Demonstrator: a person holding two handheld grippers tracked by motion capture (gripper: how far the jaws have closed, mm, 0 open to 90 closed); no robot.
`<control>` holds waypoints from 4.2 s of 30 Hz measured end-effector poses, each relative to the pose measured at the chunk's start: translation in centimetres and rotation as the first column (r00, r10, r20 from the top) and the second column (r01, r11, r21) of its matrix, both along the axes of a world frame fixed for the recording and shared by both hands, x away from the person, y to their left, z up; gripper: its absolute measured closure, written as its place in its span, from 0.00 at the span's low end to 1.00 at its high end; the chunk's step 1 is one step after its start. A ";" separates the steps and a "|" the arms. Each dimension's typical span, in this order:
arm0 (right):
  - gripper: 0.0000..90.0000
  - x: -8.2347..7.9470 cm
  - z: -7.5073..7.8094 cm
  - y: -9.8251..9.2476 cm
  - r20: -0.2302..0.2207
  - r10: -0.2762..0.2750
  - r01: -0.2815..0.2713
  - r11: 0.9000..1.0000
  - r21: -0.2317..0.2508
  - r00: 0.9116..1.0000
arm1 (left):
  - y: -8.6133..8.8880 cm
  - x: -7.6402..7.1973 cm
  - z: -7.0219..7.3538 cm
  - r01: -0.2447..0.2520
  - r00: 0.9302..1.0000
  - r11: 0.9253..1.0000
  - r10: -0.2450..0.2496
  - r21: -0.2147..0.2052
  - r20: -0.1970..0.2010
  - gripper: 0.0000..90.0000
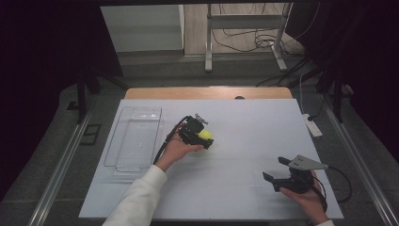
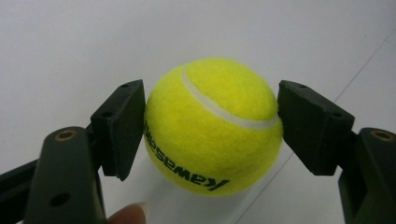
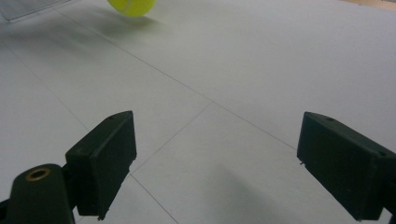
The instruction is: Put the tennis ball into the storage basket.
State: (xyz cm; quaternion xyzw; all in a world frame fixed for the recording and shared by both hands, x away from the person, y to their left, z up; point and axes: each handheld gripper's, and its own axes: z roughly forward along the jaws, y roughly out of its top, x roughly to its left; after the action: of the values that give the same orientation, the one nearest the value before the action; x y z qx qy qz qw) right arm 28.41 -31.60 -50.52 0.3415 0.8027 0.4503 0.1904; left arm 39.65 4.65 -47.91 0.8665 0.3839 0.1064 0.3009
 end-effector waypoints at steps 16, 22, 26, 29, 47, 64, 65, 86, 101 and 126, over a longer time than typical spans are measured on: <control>0.14 0.0 0.0 0.0 0.002 -0.006 0.006 1.000 -0.003 1.000 | 1.8 -1.7 1.1 -0.007 0.998 0.996 0.012 -0.088 0.056 0.30; 0.14 0.0 0.0 0.0 0.002 -0.010 0.010 1.000 -0.004 1.000 | 2.5 -2.5 1.4 -0.009 0.997 0.993 0.018 -0.114 0.080 0.30; 0.14 0.0 -0.1 0.0 0.001 -0.011 0.011 1.000 -0.008 1.000 | 3.0 -2.9 1.8 -0.005 0.996 0.991 0.017 -0.136 0.090 0.30; 0.14 0.0 -0.1 0.0 0.001 -0.010 0.010 1.000 -0.011 1.000 | 3.2 -3.3 2.0 -0.001 0.995 0.989 0.016 -0.145 0.100 0.30; 0.14 0.1 -0.2 0.0 0.003 -0.009 0.009 1.000 -0.007 1.000 | 4.9 -4.5 3.3 -0.006 0.986 0.978 0.041 -0.209 0.163 0.30; 0.14 0.0 -0.3 -0.1 -0.001 -0.013 0.013 1.000 -0.008 1.000 | 6.3 -5.1 4.8 -0.016 0.975 0.964 0.074 -0.266 0.208 0.30; 0.14 0.0 -0.3 -0.1 -0.001 -0.013 0.013 1.000 -0.006 1.000 | 6.4 -5.1 4.9 -0.016 0.975 0.963 0.075 -0.269 0.210 0.30; 0.14 0.1 -0.3 0.0 0.000 -0.017 0.017 1.000 -0.022 1.000 | 8.3 -5.5 6.3 -0.041 0.955 0.947 0.132 -0.318 0.267 0.30; 0.14 0.1 -0.3 0.0 0.004 -0.018 0.018 1.000 -0.023 1.000 | 9.6 -5.8 7.3 -0.065 0.938 0.935 0.177 -0.349 0.298 0.30; 0.14 0.1 -0.3 0.0 0.006 -0.020 0.020 1.000 -0.012 1.000 | 11.4 -6.0 8.2 -0.090 0.915 0.912 0.233 -0.399 0.328 0.30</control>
State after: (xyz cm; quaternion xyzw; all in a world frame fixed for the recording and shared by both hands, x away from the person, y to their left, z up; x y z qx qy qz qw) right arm 28.49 -31.64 -50.80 0.3470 0.8016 0.4443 0.1991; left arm 33.65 16.03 -39.73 0.7217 0.4052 0.2164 0.5178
